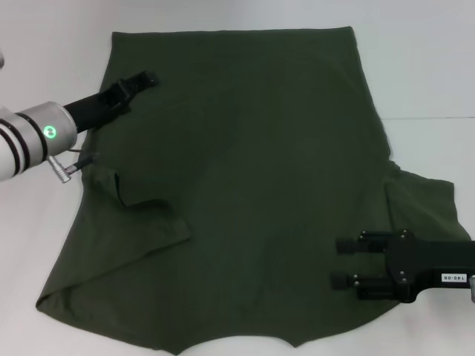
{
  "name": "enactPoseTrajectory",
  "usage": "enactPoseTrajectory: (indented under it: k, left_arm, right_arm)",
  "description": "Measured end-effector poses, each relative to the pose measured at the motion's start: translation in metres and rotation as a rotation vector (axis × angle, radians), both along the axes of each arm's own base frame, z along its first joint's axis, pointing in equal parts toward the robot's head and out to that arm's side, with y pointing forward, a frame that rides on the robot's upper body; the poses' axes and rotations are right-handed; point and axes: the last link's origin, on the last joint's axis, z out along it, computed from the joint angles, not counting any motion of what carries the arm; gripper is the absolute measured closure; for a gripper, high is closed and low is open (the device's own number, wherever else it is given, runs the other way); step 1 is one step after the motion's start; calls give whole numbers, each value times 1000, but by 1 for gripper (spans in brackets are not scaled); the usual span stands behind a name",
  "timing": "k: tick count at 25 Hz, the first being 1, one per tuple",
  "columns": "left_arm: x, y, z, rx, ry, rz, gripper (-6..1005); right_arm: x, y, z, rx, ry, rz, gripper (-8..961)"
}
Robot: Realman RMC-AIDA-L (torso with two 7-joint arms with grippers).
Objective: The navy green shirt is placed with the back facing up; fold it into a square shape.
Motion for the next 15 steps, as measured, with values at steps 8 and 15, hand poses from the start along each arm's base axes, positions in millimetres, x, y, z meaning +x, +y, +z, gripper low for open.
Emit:
enactPoseTrajectory:
  k: [8,15]
  left_arm:
    - [-18,-24,18,-43,-62,-67,54]
    - [-52,-63,21,-181,-40,-12,54]
  right_arm:
    - [0,0,0,-1,1,-10,200]
    - [1,1,0,1,-3,-12,199]
